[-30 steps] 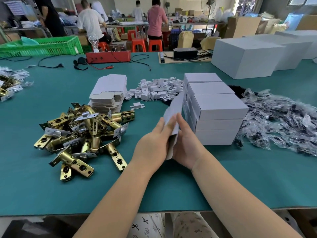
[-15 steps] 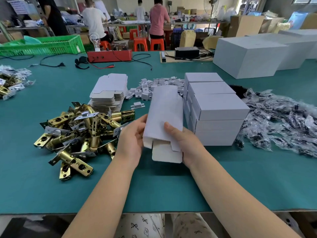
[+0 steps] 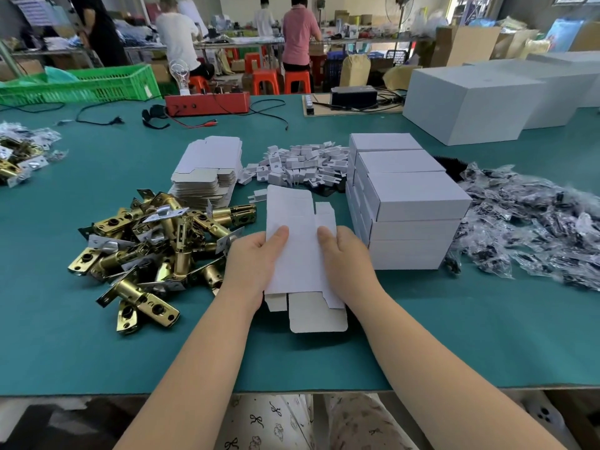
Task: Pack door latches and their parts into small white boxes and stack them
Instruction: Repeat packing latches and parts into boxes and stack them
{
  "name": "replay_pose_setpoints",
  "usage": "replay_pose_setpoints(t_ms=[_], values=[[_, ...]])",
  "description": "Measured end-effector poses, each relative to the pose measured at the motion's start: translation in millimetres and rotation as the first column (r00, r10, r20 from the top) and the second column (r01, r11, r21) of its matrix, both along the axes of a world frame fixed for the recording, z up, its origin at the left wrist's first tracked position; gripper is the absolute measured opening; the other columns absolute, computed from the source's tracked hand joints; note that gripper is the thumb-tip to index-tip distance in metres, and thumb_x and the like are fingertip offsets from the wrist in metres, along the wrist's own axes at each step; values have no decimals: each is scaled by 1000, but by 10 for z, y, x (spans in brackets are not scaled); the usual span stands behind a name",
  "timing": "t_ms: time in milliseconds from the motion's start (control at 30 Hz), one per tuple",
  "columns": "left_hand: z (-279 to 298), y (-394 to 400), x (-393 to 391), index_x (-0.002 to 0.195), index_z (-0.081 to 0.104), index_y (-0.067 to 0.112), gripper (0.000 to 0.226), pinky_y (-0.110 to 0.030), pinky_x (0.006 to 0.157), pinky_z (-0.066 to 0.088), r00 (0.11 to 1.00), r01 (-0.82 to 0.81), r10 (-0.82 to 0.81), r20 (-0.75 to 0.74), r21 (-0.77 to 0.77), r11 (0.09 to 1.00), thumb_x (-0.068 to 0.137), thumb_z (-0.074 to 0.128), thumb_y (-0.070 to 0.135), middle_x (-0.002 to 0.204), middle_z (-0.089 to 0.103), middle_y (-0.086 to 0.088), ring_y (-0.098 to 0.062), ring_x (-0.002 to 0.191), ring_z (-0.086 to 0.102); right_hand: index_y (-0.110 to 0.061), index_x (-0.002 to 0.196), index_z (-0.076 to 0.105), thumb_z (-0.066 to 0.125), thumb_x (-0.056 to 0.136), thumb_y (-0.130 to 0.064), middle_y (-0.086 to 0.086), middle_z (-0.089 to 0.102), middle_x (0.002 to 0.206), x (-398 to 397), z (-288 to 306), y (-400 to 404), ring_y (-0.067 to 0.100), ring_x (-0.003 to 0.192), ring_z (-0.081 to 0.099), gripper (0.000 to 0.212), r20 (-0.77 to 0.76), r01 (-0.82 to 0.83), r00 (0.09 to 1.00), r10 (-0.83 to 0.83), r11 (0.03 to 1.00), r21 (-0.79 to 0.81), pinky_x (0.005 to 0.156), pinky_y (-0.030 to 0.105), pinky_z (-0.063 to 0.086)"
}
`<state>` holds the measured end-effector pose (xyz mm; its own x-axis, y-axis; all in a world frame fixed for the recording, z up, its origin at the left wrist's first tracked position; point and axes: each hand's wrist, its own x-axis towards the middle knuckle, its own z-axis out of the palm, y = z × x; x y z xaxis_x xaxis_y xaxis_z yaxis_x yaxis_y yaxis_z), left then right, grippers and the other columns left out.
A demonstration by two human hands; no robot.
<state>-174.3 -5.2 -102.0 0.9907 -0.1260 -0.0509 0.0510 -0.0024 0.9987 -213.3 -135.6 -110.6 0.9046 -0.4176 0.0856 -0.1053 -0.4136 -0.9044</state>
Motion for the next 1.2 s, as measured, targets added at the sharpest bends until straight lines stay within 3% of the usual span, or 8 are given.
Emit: replay_pose_setpoints(t_ms=[167, 300, 400, 600, 767, 900, 1033, 1200], values=[[6, -12, -12, 83, 73, 14, 21, -31, 63, 59, 1000, 28, -29, -5, -109, 994, 95, 60, 25, 83, 76, -2, -18, 75, 71, -15, 77, 43, 39, 101, -36, -5, 48, 70, 25, -22, -16, 11, 62, 43, 32, 80, 29, 996, -32, 999, 34, 49, 16, 33], [65, 6, -7, 107, 67, 36, 27, -25, 67, 58, 990, 144, -139, 40, -217, 965, 103, 42, 26, 102, 74, 10, -10, 91, 71, -37, 120, 39, 45, 97, -43, -15, 55, 64, -25, -31, 28, -6, 64, 56, 25, 162, -34, 987, -5, 971, 237, 54, 7, 41], [80, -12, -22, 107, 62, 48, 33, -23, 68, 57, 986, 164, -151, 69, -258, 952, 104, 38, 26, 108, 71, 18, -6, 97, 69, -44, 135, 34, 53, 92, -46, -7, 58, 82, -39, -38, 40, 8, 81, 63, 47, 213, -105, 976, 48, 958, 266, 73, 24, 52], [45, -16, 4, 113, 64, 38, 31, -23, 65, 56, 984, 172, -154, 93, -234, 957, 105, 37, 24, 105, 74, 12, -9, 92, 71, -51, 129, 42, 54, 91, -35, -2, 66, 118, -46, -34, 40, 14, 103, 65, 42, 277, -215, 954, 114, 904, 369, 91, 43, 53], [6, 1, 46, 101, 69, 27, 26, -34, 73, 59, 990, 140, -130, 54, -242, 960, 103, 43, 28, 97, 75, 2, -17, 87, 71, -40, 126, 50, 55, 81, -37, 5, 69, 105, -29, -18, 13, 21, 95, 68, 46, 298, -266, 944, 144, 865, 425, 86, 44, 55], [-6, -12, 47, 96, 66, 21, 25, -23, 56, 55, 991, 133, -126, 47, -195, 972, 104, 43, 27, 78, 73, 5, -9, 69, 69, -44, 106, 52, 55, 76, -40, -2, 69, 96, -20, -14, 1, 15, 87, 68, 30, 258, -240, 956, 137, 873, 425, 79, 38, 57], [-16, -30, 27, 93, 65, 20, 26, -21, 54, 55, 983, 182, -182, 21, -201, 963, 104, 42, 25, 74, 73, 7, -7, 66, 69, -27, 103, 55, 57, 80, -36, 1, 68, 97, -13, -7, -10, 12, 80, 67, 25, 228, -234, 964, 137, 845, 480, 68, 29, 53], [-17, -49, -18, 100, 67, 20, 28, -23, 57, 54, 984, 160, -172, -55, -180, 971, 103, 42, 33, 82, 74, 2, -11, 71, 70, -13, 105, 64, 48, 90, -45, 9, 67, 93, -11, 61, -33, 32, 90, 62, 39, 156, -167, 985, 80, 692, 702, 85, 41, 48]])
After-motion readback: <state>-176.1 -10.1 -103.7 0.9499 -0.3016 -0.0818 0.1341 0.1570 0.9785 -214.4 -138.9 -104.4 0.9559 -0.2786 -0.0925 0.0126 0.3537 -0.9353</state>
